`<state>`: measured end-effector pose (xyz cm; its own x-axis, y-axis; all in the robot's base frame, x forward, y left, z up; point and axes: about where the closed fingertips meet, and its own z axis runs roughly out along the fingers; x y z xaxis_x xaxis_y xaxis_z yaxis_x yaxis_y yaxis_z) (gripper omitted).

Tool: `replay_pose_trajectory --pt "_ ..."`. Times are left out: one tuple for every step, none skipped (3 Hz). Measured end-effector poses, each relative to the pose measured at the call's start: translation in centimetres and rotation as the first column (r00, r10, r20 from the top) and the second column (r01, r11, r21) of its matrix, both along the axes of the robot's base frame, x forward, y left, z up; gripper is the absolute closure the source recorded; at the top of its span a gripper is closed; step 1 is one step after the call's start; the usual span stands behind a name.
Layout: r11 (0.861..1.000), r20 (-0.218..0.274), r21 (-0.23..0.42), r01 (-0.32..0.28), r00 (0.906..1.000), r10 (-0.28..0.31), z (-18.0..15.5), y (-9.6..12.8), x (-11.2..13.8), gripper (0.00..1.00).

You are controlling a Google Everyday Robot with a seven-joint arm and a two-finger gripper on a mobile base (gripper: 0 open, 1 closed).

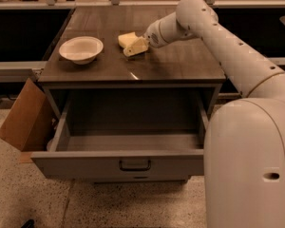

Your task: Place sponge into top drawer

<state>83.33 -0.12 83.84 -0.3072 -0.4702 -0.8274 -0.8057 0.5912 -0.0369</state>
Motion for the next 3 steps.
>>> replay_pose_trajectory --pt "1.0 -0.004 0.003 -0.016 0.9999 0.016 -0.1 0.7 0.0 0.5" --pt "0.999 0.026 0.027 -0.017 0.9995 0.017 1.4 0.1 -1.1 0.72" --pt "0.999 0.116 0.032 -0.039 0.9926 0.035 5.9 -4.9 -7.6 1.0"
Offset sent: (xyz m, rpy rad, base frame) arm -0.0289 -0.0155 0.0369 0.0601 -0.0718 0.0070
